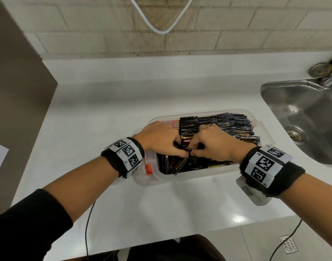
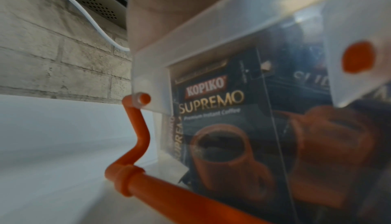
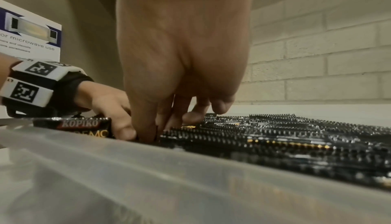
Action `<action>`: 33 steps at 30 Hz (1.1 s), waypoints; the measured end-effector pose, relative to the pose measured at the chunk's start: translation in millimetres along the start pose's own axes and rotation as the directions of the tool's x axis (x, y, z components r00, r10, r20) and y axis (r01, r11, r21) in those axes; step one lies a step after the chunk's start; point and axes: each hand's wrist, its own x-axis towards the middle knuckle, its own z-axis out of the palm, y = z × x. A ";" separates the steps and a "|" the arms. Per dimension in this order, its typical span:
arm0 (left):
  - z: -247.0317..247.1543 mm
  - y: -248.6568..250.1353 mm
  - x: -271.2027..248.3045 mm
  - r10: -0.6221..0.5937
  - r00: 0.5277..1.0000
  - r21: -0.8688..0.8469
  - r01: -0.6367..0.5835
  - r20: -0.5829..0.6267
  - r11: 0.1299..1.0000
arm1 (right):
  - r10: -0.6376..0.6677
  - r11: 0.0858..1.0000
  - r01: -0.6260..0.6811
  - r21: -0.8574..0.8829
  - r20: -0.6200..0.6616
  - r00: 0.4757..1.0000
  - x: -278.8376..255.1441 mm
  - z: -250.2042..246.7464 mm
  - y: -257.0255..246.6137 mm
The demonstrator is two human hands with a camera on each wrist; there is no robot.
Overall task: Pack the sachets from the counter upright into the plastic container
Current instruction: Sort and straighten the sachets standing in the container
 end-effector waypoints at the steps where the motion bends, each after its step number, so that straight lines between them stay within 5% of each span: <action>1: 0.9 -0.9 0.0 0.000 1.000 -0.004 0.000 0.004 1.000 | -0.003 1.000 0.004 0.024 -0.030 1.000 -1.0 -0.4 0.1; 7: 0.9 -1.2 -0.1 -0.001 0.999 -0.065 0.005 0.050 0.998 | 0.028 0.986 -0.002 0.167 -0.157 0.987 -6.9 -4.4 -1.0; 17: 1.3 -0.5 -0.1 -0.031 0.999 -0.098 0.029 -0.019 0.995 | 0.077 0.974 -0.033 0.224 -0.188 0.979 -12.7 -13.5 0.6; 21: 4.2 -2.1 3.2 -0.044 0.999 -0.087 0.043 -0.003 0.995 | 0.079 0.980 -0.033 0.195 -0.236 0.969 -14.6 -24.4 4.9; 27: 4.5 -0.8 4.1 -0.079 0.996 -0.066 0.082 0.048 0.994 | 0.084 0.994 -0.073 0.085 -0.139 0.987 -6.9 -24.4 2.5; 33: 6.1 -0.5 1.7 -0.083 0.996 -0.038 0.082 -0.018 0.996 | 0.084 0.996 -0.090 -0.026 -0.181 0.980 4.3 -9.7 -8.1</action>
